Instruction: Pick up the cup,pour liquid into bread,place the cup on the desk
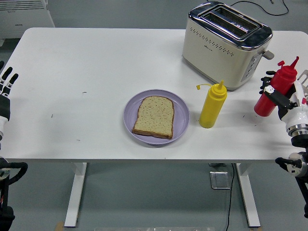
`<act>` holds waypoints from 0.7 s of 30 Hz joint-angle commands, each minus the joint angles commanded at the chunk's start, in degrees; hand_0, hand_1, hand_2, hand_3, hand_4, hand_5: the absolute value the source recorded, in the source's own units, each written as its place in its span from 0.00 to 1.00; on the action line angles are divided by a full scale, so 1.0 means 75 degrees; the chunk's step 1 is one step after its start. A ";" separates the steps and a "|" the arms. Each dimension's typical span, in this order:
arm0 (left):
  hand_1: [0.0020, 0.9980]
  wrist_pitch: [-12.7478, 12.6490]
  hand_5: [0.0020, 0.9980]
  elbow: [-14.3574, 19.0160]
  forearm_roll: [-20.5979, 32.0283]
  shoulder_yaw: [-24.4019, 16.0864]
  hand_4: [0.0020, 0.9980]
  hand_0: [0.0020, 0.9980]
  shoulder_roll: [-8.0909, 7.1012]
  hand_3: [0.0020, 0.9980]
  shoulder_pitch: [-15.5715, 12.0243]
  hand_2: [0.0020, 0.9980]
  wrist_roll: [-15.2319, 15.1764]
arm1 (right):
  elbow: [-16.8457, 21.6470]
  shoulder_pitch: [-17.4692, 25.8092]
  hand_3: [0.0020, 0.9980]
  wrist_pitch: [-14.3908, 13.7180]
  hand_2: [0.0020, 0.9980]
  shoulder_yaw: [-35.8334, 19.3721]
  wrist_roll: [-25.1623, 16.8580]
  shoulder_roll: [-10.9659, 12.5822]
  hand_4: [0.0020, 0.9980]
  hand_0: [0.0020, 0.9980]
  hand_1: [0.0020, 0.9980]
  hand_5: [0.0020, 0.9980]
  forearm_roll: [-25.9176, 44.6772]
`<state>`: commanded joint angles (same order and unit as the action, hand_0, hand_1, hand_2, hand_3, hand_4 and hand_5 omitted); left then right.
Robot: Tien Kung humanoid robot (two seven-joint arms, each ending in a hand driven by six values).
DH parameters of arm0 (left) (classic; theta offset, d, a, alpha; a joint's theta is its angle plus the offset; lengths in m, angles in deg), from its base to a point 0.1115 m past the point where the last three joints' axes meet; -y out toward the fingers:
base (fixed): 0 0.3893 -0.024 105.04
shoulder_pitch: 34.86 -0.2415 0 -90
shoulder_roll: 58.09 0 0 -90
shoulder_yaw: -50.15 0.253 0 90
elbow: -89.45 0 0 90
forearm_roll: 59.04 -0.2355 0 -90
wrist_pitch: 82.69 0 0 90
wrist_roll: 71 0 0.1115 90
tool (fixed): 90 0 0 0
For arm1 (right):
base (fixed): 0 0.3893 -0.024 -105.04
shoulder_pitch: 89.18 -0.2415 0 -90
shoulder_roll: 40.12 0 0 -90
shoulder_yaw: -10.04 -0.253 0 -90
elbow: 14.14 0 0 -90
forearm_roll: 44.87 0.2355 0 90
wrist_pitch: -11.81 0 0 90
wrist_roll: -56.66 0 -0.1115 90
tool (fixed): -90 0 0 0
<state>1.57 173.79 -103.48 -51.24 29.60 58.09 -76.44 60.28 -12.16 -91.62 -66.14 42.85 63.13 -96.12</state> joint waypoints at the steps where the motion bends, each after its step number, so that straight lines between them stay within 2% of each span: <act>1: 0.77 -0.0001 1.00 0.0001 0.0000 -0.0002 0.68 0.72 -0.0001 0.73 0.0001 0.81 0.0000 | 0.0139 -0.0012 0.42 0.0002 0.36 -0.0041 0.0031 0.0064 0.53 0.15 0.24 0.00 -0.0003; 3: 0.77 -0.0001 1.00 0.0001 0.0001 -0.0005 0.67 0.72 -0.0003 0.73 0.0003 0.81 0.0002 | 0.0449 -0.0072 0.42 -0.0008 0.35 -0.0112 0.0098 0.0229 0.53 0.11 0.21 0.00 -0.0025; 8: 0.77 0.0000 1.00 0.0008 -0.0001 -0.0007 0.67 0.72 -0.0012 0.73 0.0012 0.81 0.0003 | 0.1208 -0.0377 0.42 -0.0087 0.35 -0.0212 0.0417 0.0791 0.53 0.11 0.21 0.00 -0.0264; 9: 0.77 0.0000 1.00 0.0007 0.0001 -0.0008 0.67 0.72 -0.0013 0.73 0.0013 0.81 0.0004 | 0.1350 -0.0477 0.41 -0.0101 0.35 -0.0214 0.0486 0.0908 0.50 0.09 0.20 0.04 -0.0338; 12: 0.77 -0.0002 1.00 0.0005 0.0002 -0.0005 0.67 0.72 -0.0011 0.73 0.0012 0.81 0.0006 | 0.1734 -0.0775 0.41 -0.0099 0.35 -0.0140 0.0624 0.1237 0.50 0.09 0.20 0.04 -0.0549; 17: 0.77 -0.0006 1.00 0.0009 -0.0001 -0.0018 0.67 0.72 -0.0016 0.73 0.0016 0.81 0.0007 | 0.2156 -0.1287 0.41 0.0016 0.34 0.0152 0.0866 0.1676 0.50 0.08 0.19 0.08 -0.0881; 21: 0.77 -0.0012 1.00 0.0006 -0.0001 -0.0034 0.67 0.72 -0.0012 0.73 0.0008 0.81 0.0008 | 0.2333 -0.1676 0.40 0.0115 0.33 0.0430 0.1063 0.1845 0.49 0.06 0.18 0.10 -0.0991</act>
<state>1.48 173.83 -103.49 -51.50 29.51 58.16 -76.38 77.78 -24.73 -90.76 -62.91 50.82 76.97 -103.55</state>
